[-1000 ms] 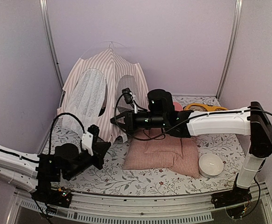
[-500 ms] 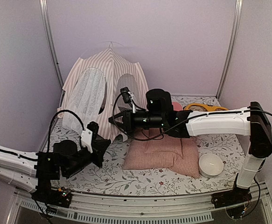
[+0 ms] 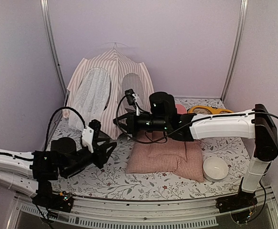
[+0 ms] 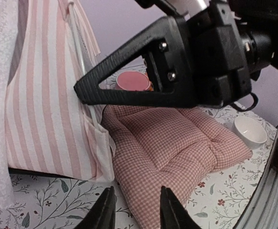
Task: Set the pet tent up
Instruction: Insert the tent pole into the pole socket of the pet tent, then pass from the right arm to the left
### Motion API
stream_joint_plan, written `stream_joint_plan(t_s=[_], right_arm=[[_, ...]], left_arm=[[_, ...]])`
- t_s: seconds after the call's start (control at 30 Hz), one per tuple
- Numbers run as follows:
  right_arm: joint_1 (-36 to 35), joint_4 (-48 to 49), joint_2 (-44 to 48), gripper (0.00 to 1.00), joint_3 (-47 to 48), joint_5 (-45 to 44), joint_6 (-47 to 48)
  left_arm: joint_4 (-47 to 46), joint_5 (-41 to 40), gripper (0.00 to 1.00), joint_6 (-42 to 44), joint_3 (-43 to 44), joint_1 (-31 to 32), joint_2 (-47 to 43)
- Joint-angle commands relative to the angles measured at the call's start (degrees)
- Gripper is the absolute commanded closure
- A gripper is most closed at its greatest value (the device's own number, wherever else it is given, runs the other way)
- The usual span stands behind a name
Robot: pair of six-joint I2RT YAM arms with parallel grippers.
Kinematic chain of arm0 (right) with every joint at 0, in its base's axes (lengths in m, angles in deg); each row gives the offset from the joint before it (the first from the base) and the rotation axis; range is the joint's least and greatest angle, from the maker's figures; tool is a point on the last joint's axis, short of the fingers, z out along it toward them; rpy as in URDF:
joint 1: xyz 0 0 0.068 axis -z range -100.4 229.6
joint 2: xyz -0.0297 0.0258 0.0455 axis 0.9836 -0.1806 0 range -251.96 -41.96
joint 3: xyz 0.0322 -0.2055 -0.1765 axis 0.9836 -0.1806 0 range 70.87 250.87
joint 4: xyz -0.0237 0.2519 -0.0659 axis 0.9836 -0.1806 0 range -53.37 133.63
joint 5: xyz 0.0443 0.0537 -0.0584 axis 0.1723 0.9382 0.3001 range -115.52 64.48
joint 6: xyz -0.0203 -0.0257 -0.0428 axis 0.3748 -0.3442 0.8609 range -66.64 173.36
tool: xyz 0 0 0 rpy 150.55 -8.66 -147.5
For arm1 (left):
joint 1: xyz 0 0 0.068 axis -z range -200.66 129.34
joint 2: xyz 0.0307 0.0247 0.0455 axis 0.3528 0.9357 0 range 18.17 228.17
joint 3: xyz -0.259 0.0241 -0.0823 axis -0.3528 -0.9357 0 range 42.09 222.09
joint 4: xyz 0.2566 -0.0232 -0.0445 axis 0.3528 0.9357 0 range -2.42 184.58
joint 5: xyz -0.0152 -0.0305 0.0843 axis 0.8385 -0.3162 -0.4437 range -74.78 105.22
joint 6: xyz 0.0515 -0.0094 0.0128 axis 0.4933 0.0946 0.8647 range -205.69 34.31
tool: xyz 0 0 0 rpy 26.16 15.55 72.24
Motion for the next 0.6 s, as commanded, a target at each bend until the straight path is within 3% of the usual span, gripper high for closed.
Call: stream_joint_plan(t_s=[0.0,0.2,0.37,0.57], right_arm=[[0.47,2.01,-0.49,1.00,-1.50,-2.26,2.56],[0.28,1.83,0.58,1.00,-3.98,0.40,5.68],[-0.39,1.33,2.35,1.00,-6.40,3.37,11.04],[-0.41,0.08,3.84,1.00,-9.66,6.28,14.70]], left_arm=[[4.35,-1.05,0.62,0.09,3.41,-0.40,-5.54],[12.22,-5.91,0.52,1.57,11.49,-4.95,-9.51],[26.29,-2.30,0.50,1.46,25.80,-19.80,-4.87],[28.55,5.38,0.44,7.91,37.63,-35.14,1.65]])
